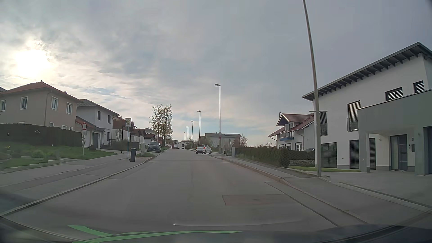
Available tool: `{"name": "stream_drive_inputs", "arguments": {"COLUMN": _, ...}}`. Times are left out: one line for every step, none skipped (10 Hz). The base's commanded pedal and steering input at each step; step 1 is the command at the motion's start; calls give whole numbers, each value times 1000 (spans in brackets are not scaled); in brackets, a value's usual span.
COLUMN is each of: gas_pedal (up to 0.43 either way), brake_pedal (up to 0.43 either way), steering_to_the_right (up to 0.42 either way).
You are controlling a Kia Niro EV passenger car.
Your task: Follow the waypoints while adhering to traffic rules and regulations
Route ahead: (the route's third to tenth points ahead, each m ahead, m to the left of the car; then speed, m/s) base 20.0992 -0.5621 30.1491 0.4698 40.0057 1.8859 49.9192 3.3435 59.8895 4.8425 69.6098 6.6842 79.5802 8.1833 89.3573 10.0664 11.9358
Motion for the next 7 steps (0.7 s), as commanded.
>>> {"name": "stream_drive_inputs", "arguments": {"gas_pedal": 150, "brake_pedal": 0, "steering_to_the_right": -26}}
{"name": "stream_drive_inputs", "arguments": {"gas_pedal": 150, "brake_pedal": 0, "steering_to_the_right": -26}}
{"name": "stream_drive_inputs", "arguments": {"gas_pedal": 150, "brake_pedal": 0, "steering_to_the_right": -28}}
{"name": "stream_drive_inputs", "arguments": {"gas_pedal": 150, "brake_pedal": 0, "steering_to_the_right": -28}}
{"name": "stream_drive_inputs", "arguments": {"gas_pedal": 150, "brake_pedal": 0, "steering_to_the_right": -28}}
{"name": "stream_drive_inputs", "arguments": {"gas_pedal": 150, "brake_pedal": 0, "steering_to_the_right": -27}}
{"name": "stream_drive_inputs", "arguments": {"gas_pedal": 150, "brake_pedal": 0, "steering_to_the_right": -27}}
